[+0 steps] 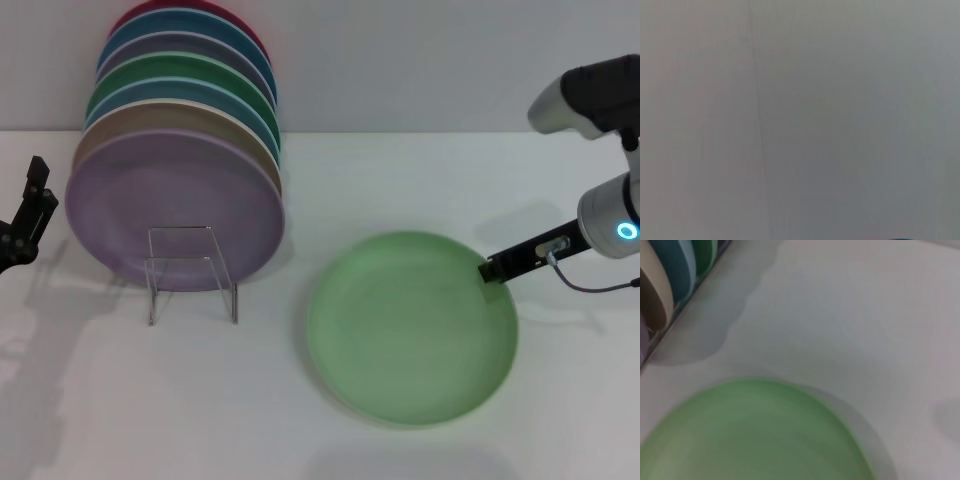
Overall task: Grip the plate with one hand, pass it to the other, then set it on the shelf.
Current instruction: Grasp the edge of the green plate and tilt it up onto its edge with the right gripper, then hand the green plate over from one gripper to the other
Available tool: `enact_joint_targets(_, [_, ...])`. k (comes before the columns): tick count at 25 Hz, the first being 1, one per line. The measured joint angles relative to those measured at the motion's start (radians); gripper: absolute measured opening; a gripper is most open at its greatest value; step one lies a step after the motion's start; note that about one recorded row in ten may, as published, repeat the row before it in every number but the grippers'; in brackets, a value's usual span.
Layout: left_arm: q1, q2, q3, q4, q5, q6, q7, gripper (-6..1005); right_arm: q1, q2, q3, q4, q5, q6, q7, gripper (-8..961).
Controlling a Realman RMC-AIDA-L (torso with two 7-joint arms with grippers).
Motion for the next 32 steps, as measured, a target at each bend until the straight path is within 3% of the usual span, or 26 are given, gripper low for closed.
enact_joint_targets(4, [0.001,0.0,0.003,-0.002,0.003,0.025,0.0,810,-0.048,0.0,-0.001,0.101,0.019,0.0,-0.012,17])
enact_joint_targets(8, [0.001,0.007,0.025,-0.01,0.04,0.128,-0.015,810,-0.146,0.002,-0.004,0.271,0.086,-0.022,-0.049,18])
enact_joint_targets(9, [0.001,0.017,0.025,-0.05,0.072,0.149,-0.044,809,-0.199,0.0,-0.002,0.346,0.144,-0.047,-0.08,18])
enact_joint_targets(11, [0.001,0.025,0.024,-0.077,0.093,0.144,-0.06,806,-0.221,0.0,-0.002,0.374,0.165,-0.059,-0.097,19])
enact_joint_targets(13, [0.009,0.059,0.02,-0.183,0.16,0.065,-0.085,803,-0.261,0.001,-0.004,0.416,0.183,-0.081,-0.128,19])
enact_joint_targets(14, [0.029,0.103,0.018,-0.339,0.231,-0.089,-0.092,802,-0.288,0.002,-0.007,0.44,0.19,-0.096,-0.143,20])
enact_joint_targets(15, [0.039,0.121,0.018,-0.411,0.252,-0.163,-0.092,800,-0.298,0.003,-0.007,0.446,0.193,-0.102,-0.145,20])
enact_joint_targets(16, [0.039,0.121,0.018,-0.411,0.252,-0.163,-0.092,799,-0.298,0.003,-0.007,0.446,0.193,-0.102,-0.145,20])
enact_joint_targets(19, [0.073,0.201,0.028,-0.735,0.278,-0.518,-0.097,795,-0.33,0.002,0.009,0.447,0.205,-0.12,-0.159,21])
enact_joint_targets(20, [0.076,0.238,0.03,-0.86,0.278,-0.684,-0.114,794,-0.33,0.002,0.009,0.447,0.205,-0.12,-0.159,22])
enact_joint_targets(23, [0.041,0.318,0.032,-1.068,0.278,-1.029,-0.192,790,-0.38,0.004,-0.003,0.461,0.234,-0.174,-0.222,23])
enact_joint_targets(27, [-0.04,0.401,0.041,-1.266,0.278,-1.382,-0.286,785,-0.405,0.003,-0.011,0.469,0.26,-0.208,-0.253,24])
enact_joint_targets(28, [-0.053,0.409,0.043,-1.303,0.278,-1.442,-0.289,784,-0.406,0.003,-0.011,0.471,0.263,-0.213,-0.255,24])
enact_joint_targets(29, [-0.078,0.415,0.044,-1.389,0.274,-1.59,-0.273,783,-0.405,0.003,-0.011,0.477,0.265,-0.218,-0.26,25])
enact_joint_targets(30, [-0.078,0.415,0.044,-1.389,0.274,-1.59,-0.273,781,-0.404,0.003,-0.012,0.48,0.265,-0.219,-0.264,25])
enact_joint_targets(32, [-0.088,0.394,0.034,-1.458,0.251,-1.709,-0.203,779,-0.402,0.003,-0.013,0.483,0.265,-0.222,-0.269,26])
